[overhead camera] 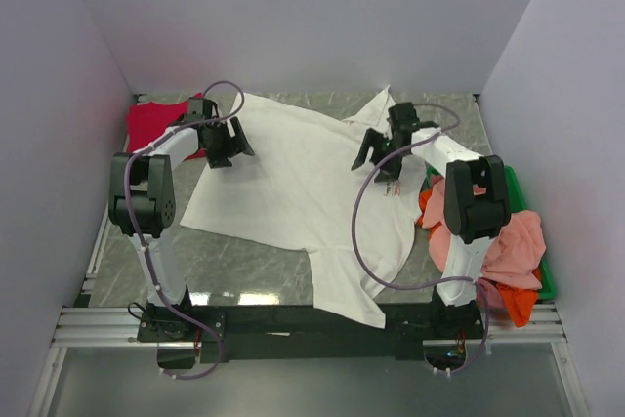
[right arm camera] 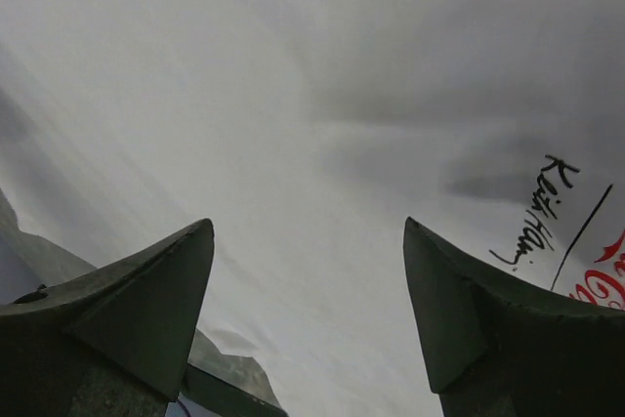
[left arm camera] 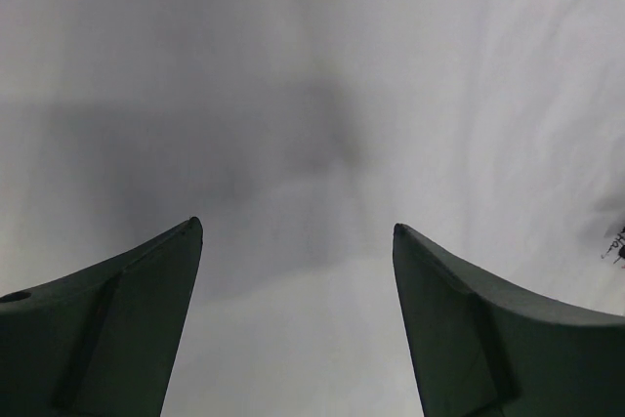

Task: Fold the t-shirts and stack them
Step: Fold the tshirt

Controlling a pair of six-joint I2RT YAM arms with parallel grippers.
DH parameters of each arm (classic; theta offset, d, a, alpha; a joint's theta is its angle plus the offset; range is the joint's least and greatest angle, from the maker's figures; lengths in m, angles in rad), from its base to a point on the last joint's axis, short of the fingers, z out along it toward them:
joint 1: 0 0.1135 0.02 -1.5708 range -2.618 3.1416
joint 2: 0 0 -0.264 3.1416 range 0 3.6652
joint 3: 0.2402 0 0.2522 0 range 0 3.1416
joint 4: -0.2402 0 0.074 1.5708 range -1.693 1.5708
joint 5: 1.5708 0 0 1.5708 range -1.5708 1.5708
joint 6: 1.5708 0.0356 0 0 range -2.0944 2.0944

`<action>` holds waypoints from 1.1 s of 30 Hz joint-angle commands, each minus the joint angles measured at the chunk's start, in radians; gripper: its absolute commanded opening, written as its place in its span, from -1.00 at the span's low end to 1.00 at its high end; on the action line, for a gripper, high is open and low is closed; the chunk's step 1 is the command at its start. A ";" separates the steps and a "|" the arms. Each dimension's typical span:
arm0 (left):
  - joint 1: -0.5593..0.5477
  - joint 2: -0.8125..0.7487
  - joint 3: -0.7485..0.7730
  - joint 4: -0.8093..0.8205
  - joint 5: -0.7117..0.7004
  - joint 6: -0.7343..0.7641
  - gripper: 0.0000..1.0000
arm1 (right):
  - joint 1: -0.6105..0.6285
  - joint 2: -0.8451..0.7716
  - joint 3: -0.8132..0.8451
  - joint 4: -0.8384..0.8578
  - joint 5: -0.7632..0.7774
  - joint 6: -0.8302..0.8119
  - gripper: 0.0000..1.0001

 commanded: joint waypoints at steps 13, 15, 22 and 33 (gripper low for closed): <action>0.009 0.085 -0.007 -0.017 -0.058 0.069 0.68 | 0.015 0.059 -0.078 0.020 0.101 0.057 0.69; 0.013 0.104 -0.005 -0.009 -0.059 0.060 0.68 | 0.017 0.071 -0.063 0.006 0.124 0.062 0.69; 0.018 0.171 0.068 -0.029 -0.063 0.069 0.68 | 0.009 0.130 0.031 -0.044 0.158 0.064 0.68; 0.018 0.246 0.226 -0.040 -0.017 0.092 0.68 | -0.015 0.260 0.255 -0.155 0.166 0.036 0.69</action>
